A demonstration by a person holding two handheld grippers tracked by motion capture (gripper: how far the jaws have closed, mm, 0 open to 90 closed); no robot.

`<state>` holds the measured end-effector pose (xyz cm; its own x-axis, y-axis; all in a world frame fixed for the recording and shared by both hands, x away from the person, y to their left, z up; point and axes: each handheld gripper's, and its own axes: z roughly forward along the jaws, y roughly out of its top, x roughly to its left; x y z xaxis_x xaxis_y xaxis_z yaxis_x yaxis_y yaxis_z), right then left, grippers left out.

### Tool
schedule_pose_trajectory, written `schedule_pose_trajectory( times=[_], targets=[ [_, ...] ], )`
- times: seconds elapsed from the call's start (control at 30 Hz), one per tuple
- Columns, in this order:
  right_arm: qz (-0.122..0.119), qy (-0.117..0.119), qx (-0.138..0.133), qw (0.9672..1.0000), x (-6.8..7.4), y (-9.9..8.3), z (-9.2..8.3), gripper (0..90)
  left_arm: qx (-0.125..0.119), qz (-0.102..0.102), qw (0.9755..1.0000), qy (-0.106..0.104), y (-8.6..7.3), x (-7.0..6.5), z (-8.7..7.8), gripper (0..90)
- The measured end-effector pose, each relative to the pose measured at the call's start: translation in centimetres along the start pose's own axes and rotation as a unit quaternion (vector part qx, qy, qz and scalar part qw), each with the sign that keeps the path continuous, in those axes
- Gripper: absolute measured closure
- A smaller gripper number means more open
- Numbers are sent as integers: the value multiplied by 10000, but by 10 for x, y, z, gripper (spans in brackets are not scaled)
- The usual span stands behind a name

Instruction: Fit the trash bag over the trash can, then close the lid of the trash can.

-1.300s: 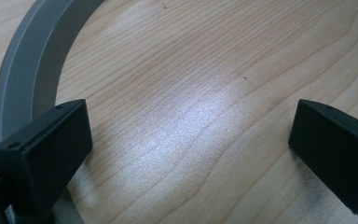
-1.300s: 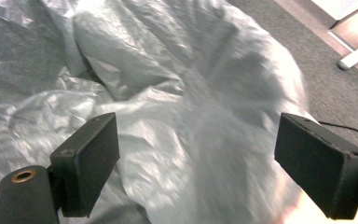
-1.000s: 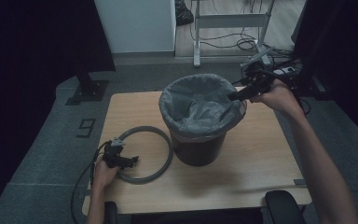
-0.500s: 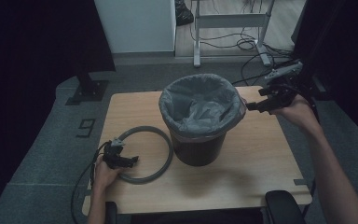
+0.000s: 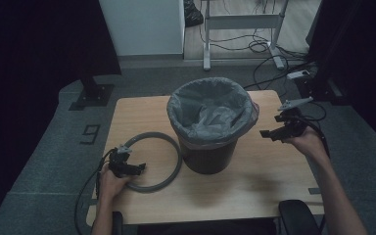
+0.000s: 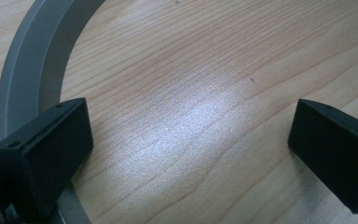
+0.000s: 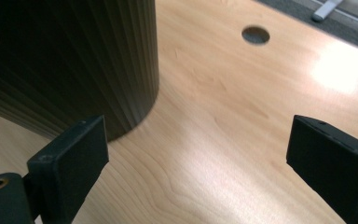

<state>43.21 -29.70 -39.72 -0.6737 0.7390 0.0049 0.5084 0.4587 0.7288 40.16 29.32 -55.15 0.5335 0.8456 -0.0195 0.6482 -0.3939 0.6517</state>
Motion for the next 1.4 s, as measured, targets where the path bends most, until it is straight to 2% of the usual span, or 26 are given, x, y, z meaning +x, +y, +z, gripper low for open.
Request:
schedule_pose_trajectory(
  times=[0.37, 0.7, 0.83, 0.97, 1.0, 1.03, 1.07, 1.13, 1.2, 1.37, 1.4],
  targets=[
    [108, -228, 175, 9995, 7, -63, 47, 54, 0, -5, 10000, 7, 0, 0, 0, 0],
    [432, -334, 196, 9983, 13, -115, 76, 64, 3, -4, 10000, 9, 0, 0, 0, 0],
    [331, -507, 345, 9976, 16, -126, 82, 64, 3, -4, 10000, 7, 0, 0, 0, 0],
    [358, -407, 178, 9984, 17, -134, 87, 36, 48, -30, 10000, 8, 1, 0, -2, 9],
    [353, -400, 170, 9984, 17, -135, 87, 35, 78, -87, 9999, 64, 3, 0, -4, 46],
    [348, -401, 139, 9985, 17, -136, 87, 28, 26, -144, 9998, 165, 5, 0, -7, 83],
    [355, -403, 99, 9985, 17, -137, 88, 12, -160, -247, 9994, 162, 7, 2, -13, 86],
    [331, -405, 85, 9986, 19, -137, 89, 0, -483, -485, 9977, -23, 9, 6, -22, 84],
    [330, -402, 88, 9986, 19, -137, 89, 0, -676, -624, 9957, -51, 10, 8, -31, 72],
    [346, -421, 85, 9985, 19, -137, 89, 0, -664, -701, 9953, 61, 8, 13, -36, 33],
    [346, -421, 85, 9985, 19, -137, 89, 0, -596, -702, 9957, 110, 7, 15, -36, 33]
  ],
)
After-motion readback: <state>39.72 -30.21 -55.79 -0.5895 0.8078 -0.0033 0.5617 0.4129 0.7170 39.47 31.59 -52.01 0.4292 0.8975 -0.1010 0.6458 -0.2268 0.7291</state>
